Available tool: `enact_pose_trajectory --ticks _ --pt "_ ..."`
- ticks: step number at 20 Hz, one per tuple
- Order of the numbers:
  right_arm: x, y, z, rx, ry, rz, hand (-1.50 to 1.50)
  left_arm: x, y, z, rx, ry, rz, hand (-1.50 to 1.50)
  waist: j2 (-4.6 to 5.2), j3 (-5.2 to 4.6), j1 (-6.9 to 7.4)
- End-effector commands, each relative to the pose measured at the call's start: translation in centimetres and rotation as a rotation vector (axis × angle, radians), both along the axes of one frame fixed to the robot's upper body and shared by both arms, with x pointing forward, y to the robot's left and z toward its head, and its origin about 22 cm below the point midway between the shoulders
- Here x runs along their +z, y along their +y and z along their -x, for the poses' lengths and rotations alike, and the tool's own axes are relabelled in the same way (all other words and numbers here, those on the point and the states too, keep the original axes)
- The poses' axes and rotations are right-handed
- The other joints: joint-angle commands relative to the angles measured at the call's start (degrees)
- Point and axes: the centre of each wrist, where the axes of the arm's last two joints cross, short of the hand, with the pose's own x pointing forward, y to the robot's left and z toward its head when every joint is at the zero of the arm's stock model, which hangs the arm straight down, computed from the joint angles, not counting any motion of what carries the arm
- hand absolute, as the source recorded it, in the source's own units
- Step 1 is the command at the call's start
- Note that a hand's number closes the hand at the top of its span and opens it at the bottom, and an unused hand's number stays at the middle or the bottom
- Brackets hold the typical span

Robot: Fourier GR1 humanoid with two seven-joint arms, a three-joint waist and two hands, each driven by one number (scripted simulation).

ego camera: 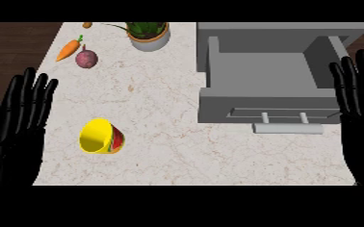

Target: Pick up the cup, place it into the drawer and close the drawer

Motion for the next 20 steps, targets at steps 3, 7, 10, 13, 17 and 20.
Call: enact_pose_trajectory --ticks 3,7,10,13,17,20 --pt "0.3 1.1 0.4 0.044 0.026 -0.015 -1.5 0.4 1.7 -0.7 -0.2 -0.042 0.0 -1.5 -0.39 -1.15 -0.77" --pt "-1.8 1.6 -0.4 0.161 0.127 -0.061 -1.5 -1.2 0.7 -0.1 -0.47 0.067 0.152 -1.5 -0.19 -1.15 -0.51" --pt "-0.9 0.8 -0.5 0.153 0.125 -0.094 -1.5 -0.2 3.6 -0.2 -0.482 0.098 0.172 -1.5 -0.34 -1.1 -0.55" --pt "-1.9 2.1 -0.8 0.162 0.147 -0.086 -1.5 0.3 1.5 -0.2 -0.499 0.085 0.187 -1.5 -0.36 -1.09 -0.66" --pt "0.2 2.1 0.3 0.159 0.132 -0.077 -1.5 -0.9 2.6 -0.1 -0.492 0.112 0.196 -1.5 -0.39 -1.1 -0.7" --pt "-1.3 0.3 -0.5 0.161 0.129 -0.077 -1.5 -0.3 3.3 -2.3 -0.484 0.112 0.201 -1.5 -0.32 -1.09 -0.89"
